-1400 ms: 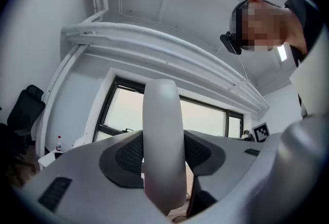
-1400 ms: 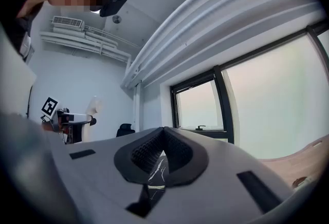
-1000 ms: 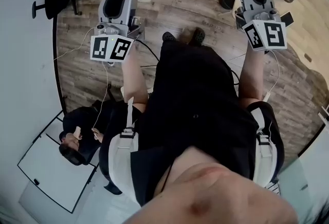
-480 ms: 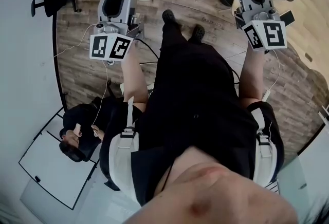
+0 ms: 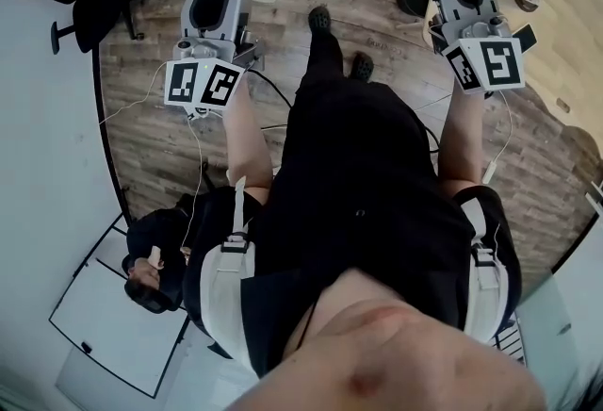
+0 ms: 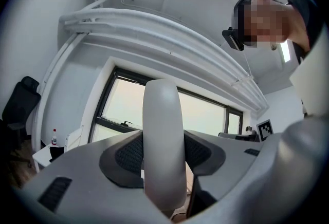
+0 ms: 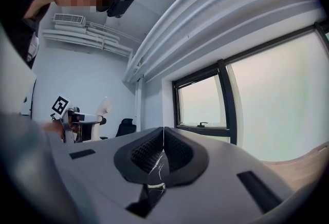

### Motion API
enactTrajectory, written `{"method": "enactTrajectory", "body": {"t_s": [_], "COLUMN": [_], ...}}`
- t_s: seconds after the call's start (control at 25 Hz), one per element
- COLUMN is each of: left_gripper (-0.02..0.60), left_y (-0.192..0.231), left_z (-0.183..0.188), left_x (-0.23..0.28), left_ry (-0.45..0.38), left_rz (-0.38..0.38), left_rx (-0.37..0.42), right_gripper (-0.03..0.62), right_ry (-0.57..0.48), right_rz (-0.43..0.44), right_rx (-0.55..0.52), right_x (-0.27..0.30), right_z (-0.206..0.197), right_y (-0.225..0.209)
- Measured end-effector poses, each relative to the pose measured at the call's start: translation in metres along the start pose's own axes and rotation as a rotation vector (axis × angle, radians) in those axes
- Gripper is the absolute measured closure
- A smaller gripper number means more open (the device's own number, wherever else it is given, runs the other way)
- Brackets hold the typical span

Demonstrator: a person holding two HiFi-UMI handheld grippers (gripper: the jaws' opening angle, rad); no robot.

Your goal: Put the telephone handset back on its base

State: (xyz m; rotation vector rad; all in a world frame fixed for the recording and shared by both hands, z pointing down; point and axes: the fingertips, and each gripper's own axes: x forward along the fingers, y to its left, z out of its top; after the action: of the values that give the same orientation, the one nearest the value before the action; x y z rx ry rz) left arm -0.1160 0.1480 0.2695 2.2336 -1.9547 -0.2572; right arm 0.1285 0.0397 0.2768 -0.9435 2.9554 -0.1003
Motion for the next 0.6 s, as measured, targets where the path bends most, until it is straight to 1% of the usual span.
{"method": "enactTrajectory", "body": {"t_s": [0.28,0.6], "left_gripper": [0.354,0.354], "left_y": [0.034,0.078], "left_z": [0.013,0.014], "left_x": [0.056,0.115], "left_ry": [0.009,0.049], "left_rz": [-0.050,-0.119], "left_rx": [0.007,-0.008], "right_gripper": [0.563,0.563], "right_ry": [0.002,0.014], "right_rz": [-0.019,-0.093], "right_rx": [-0.006,-0.010], "right_x": [0.056,0.106], "right_z": [0.008,0.011], "right_y": [-0.020,-0.040]}}
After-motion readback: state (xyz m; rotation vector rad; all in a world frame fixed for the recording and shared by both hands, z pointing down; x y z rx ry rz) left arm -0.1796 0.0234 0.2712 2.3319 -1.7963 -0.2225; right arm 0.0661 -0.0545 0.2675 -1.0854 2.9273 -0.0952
